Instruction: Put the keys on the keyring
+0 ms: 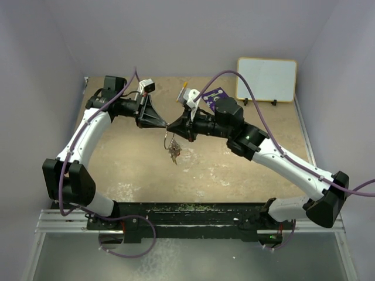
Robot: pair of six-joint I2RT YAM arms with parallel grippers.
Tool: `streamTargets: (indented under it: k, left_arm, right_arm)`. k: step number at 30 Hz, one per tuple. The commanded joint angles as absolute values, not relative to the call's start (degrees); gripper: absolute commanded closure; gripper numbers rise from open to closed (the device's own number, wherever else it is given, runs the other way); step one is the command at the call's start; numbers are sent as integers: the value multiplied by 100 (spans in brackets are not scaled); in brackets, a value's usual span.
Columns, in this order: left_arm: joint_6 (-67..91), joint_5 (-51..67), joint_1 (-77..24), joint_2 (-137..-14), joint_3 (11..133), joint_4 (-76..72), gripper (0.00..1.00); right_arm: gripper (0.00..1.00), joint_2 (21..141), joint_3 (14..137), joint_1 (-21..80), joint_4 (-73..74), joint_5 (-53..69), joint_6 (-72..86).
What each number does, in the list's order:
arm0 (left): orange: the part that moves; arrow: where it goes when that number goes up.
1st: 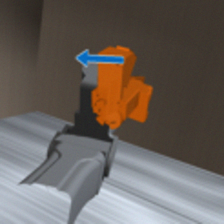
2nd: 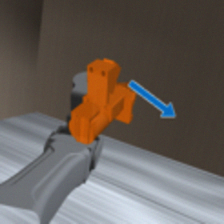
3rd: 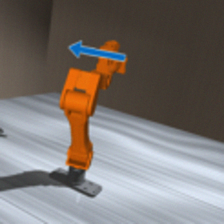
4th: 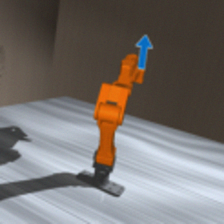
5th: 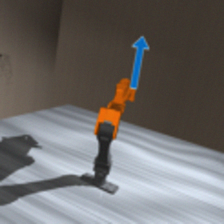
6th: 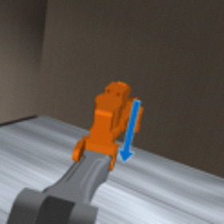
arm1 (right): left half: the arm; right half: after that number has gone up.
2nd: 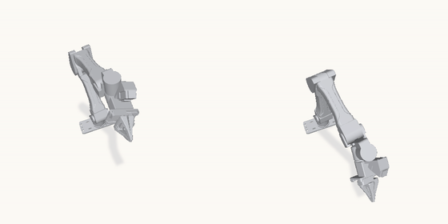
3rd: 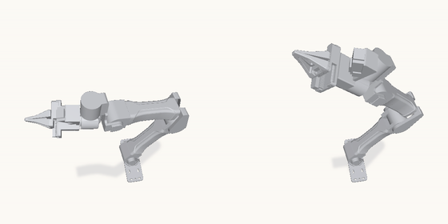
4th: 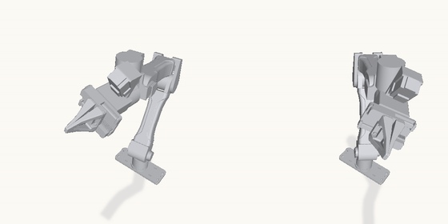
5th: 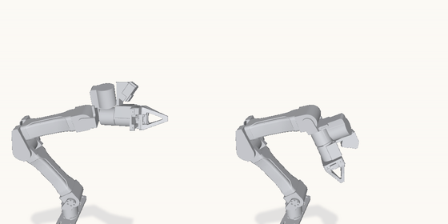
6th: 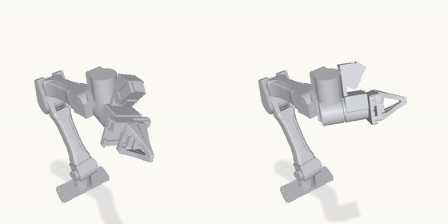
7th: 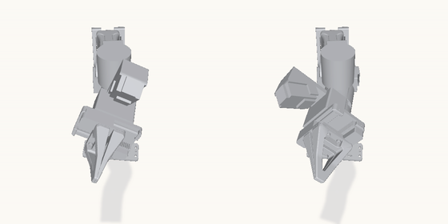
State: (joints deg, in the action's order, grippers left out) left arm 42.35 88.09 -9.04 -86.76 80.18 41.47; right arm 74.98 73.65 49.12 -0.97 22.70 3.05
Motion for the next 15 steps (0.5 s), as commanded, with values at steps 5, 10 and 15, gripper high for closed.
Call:
streamTargets:
  k: [5,10,15]
  left_arm:
    - [4078,9923,-967,-8446,8120,4122,96]
    - [4078,9929,-967,-8438,8116,4122,96]
    - [4078,9932,-976,-8419,8114,4122,96]
  right_arm:
    - [100,7606,7399,4948,-799,2355,235]
    - [100,7579,7377,4948,-791,2273,227]
    - [100,7576,7365,4948,-798,2211,198]
